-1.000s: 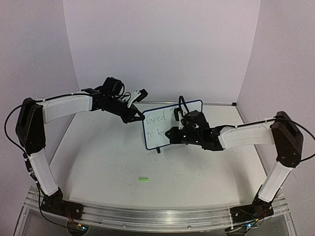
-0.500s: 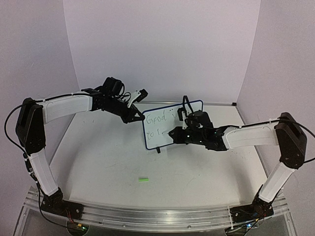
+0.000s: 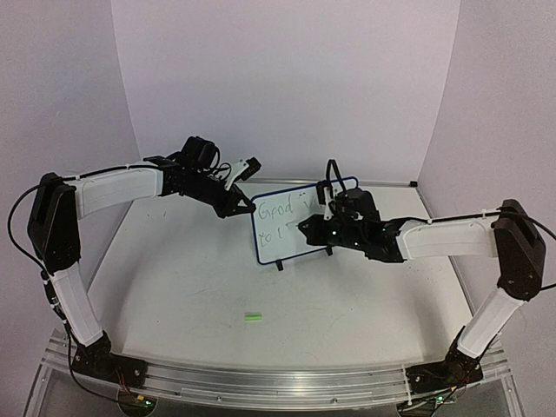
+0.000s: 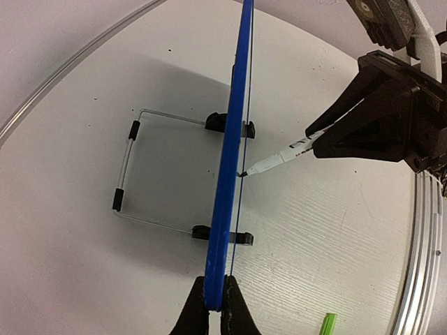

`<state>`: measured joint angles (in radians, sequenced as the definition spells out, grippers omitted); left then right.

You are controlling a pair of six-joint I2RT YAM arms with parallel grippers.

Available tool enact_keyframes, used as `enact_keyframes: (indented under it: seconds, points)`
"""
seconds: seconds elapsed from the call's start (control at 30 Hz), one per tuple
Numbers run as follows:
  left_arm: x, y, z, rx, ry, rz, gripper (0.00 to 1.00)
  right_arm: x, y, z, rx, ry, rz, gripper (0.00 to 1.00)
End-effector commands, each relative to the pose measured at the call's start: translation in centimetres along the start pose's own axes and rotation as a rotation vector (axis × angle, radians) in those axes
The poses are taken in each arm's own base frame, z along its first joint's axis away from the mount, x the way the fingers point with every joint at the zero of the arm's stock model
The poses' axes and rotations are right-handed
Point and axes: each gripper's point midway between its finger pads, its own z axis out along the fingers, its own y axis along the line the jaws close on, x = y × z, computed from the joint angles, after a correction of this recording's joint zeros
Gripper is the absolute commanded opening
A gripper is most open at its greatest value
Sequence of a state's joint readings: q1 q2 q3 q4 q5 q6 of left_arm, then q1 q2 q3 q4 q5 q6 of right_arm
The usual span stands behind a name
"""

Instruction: Write a sentence on the whiteboard

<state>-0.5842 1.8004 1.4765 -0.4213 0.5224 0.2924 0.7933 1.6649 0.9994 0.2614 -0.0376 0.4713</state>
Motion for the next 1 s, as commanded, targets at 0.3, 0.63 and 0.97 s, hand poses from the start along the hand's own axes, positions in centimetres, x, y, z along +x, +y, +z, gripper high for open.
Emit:
enact_keyframes:
  seconds: [0.3,0.63,0.97]
  points:
    - [0.9,1.2,-0.7,-0.082,0.040,0.046,0.00,1.5,-0.9,2.1,0.030,0.032,0.002,0.00]
    - [0.9,1.2,-0.7,-0.083,0.039,0.048,0.00,4.0,-1.6,3.8,0.027,0.093,0.009,0.00]
    - [0.9,1.2,-0.8,-0.083,0.038,0.049,0.00,1.6,0.3,0.7,-0.054,0.024,-0.010,0.00]
